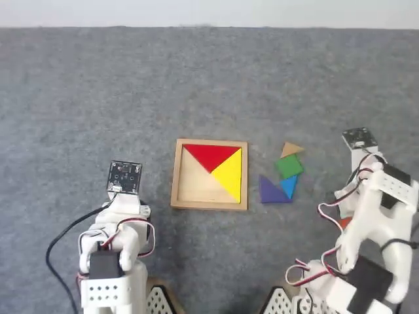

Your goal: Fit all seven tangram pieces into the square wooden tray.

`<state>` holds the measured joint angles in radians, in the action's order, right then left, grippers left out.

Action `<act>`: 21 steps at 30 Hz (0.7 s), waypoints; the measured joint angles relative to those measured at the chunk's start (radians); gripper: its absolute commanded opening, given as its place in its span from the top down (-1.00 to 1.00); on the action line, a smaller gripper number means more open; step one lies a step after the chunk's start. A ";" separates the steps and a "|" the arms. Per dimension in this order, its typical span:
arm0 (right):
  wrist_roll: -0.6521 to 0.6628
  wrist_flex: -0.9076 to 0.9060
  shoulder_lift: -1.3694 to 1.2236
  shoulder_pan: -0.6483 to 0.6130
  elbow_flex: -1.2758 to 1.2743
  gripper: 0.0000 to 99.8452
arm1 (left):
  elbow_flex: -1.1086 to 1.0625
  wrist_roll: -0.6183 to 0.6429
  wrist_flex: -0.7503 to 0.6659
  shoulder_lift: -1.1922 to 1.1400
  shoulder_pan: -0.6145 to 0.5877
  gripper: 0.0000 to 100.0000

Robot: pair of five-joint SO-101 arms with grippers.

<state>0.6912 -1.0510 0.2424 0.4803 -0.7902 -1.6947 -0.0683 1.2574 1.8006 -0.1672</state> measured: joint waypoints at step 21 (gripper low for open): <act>-0.071 -0.002 0.149 -0.183 -0.146 0.51 | 0.000 0.000 0.000 0.000 0.000 0.96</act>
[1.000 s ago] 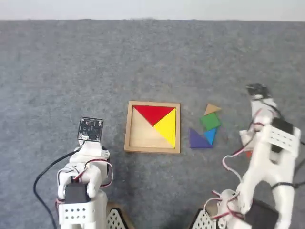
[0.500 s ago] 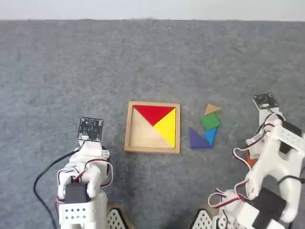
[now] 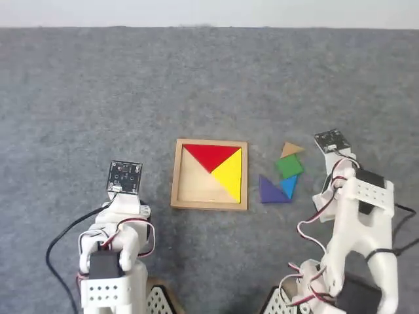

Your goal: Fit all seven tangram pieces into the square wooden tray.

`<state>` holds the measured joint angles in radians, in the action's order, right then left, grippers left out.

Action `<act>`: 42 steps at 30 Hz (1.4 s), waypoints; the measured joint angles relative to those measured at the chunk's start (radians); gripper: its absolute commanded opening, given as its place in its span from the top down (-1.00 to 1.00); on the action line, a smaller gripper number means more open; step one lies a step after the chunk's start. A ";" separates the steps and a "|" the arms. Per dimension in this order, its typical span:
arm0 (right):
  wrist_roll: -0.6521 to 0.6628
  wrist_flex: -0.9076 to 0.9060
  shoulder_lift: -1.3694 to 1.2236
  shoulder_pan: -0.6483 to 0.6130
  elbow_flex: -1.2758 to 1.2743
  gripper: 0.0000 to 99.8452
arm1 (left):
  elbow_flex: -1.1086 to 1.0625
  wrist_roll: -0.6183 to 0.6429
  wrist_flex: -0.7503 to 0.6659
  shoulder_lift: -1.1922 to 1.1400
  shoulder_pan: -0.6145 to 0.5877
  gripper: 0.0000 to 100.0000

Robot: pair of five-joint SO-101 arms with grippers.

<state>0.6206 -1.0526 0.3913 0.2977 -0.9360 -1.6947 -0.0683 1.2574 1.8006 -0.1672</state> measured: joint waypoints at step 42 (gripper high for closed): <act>-0.040 -0.014 0.140 0.048 -0.034 0.51 | 0.000 0.000 0.000 0.000 -0.002 0.96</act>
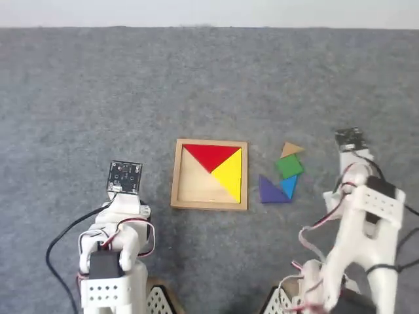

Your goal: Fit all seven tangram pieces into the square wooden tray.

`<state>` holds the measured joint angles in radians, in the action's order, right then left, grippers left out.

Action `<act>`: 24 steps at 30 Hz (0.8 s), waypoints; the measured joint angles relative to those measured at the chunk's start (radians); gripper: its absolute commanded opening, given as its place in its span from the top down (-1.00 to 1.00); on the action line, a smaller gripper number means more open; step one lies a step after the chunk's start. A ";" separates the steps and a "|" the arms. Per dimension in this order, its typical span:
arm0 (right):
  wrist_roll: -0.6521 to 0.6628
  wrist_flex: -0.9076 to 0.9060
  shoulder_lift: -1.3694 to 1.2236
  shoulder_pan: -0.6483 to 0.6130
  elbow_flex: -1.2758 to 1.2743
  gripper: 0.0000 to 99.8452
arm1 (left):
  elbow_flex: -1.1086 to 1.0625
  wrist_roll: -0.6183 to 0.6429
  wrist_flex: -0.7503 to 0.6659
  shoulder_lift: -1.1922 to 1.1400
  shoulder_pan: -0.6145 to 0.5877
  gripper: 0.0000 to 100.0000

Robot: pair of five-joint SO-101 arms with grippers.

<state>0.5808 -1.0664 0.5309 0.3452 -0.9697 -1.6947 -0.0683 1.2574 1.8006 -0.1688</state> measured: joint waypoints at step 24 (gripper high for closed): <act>0.023 0.078 -0.095 0.009 -0.071 0.55 | 0.000 0.000 0.000 0.000 0.000 0.96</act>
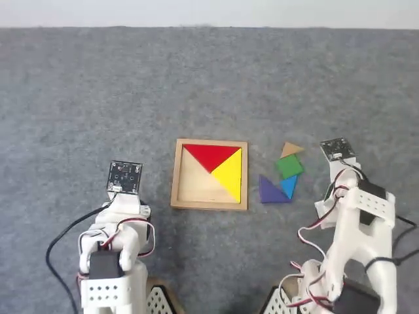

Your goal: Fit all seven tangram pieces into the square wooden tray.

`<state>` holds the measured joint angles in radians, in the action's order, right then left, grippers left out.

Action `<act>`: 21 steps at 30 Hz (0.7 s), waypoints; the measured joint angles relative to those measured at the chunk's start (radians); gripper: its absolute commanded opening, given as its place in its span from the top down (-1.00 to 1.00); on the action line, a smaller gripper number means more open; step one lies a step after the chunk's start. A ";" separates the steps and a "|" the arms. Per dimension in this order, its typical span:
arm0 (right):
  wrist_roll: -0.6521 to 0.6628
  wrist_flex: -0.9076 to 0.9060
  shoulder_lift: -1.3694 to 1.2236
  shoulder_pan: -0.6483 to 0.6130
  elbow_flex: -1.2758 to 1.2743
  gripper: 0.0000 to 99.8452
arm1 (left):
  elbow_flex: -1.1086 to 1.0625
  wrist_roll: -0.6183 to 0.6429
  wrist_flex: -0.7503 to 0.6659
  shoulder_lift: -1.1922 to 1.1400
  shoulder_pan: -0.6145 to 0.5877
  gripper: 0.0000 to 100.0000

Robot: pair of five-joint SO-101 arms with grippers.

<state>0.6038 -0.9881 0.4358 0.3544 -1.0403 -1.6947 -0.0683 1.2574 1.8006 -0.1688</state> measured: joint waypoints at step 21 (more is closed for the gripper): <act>0.087 0.130 -0.150 0.150 0.011 0.59 | 0.000 0.000 0.000 0.000 0.000 0.96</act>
<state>0.6912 -0.8577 0.2854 0.5048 -1.0296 -1.6947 -0.0683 1.2574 1.8006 -0.1688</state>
